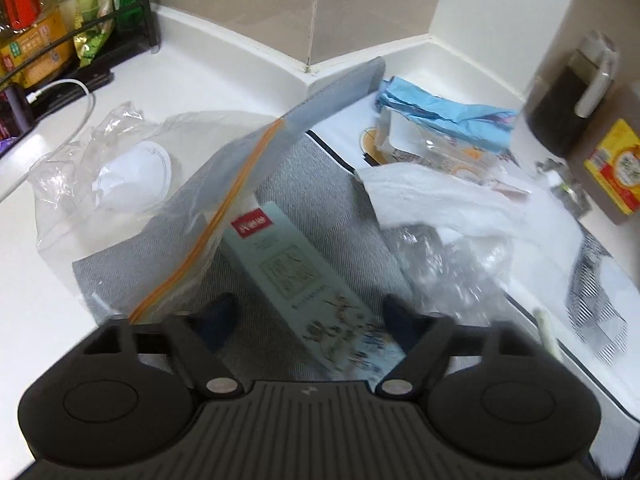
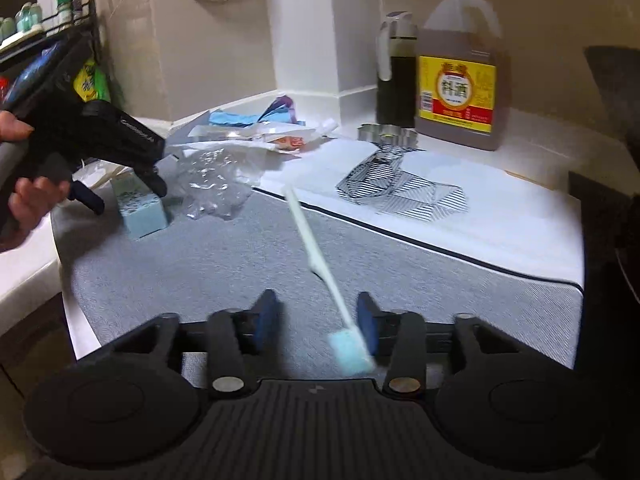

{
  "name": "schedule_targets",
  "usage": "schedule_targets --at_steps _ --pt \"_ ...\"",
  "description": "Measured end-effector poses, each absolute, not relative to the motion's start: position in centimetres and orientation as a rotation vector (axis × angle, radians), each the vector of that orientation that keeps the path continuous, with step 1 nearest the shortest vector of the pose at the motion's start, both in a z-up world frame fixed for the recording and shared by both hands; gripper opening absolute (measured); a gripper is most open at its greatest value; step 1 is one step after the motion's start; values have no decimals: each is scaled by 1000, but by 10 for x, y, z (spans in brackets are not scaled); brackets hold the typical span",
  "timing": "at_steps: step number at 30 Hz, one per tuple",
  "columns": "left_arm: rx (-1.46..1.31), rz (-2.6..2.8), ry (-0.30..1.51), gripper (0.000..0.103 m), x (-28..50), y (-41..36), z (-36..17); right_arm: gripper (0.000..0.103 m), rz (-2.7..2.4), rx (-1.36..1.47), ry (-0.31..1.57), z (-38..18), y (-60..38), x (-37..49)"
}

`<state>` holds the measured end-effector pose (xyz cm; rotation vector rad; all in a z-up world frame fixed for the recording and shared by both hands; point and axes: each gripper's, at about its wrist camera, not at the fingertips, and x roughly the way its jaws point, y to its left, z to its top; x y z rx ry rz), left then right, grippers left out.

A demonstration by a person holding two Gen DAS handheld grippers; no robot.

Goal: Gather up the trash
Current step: 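Grasp the white toothbrush with the right tool while the left tool grasps the light blue carton, then carry the toothbrush and carton down over the trash bin with both tools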

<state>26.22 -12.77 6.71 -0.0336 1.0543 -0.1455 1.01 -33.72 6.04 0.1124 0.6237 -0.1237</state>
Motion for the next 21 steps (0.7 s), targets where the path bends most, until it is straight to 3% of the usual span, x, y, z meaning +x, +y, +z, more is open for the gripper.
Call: schedule_targets --at_steps 2,3,4,5,8,21 --pt "-36 -169 1069 64 258 -123 71 52 -124 74 631 59 -332 22" --pt "-26 -176 1065 61 255 -123 75 46 -136 41 631 59 -328 25" --pt "-11 -189 1055 56 251 -122 78 15 -148 10 626 60 -324 27" --pt "5 -203 1042 51 246 -122 83 7 -144 -3 627 60 -321 26" --pt "20 -251 1004 47 225 -114 98 5 -122 19 606 64 -318 14" --pt "-13 -421 843 46 107 -57 152 5 -104 71 459 104 -293 -53"
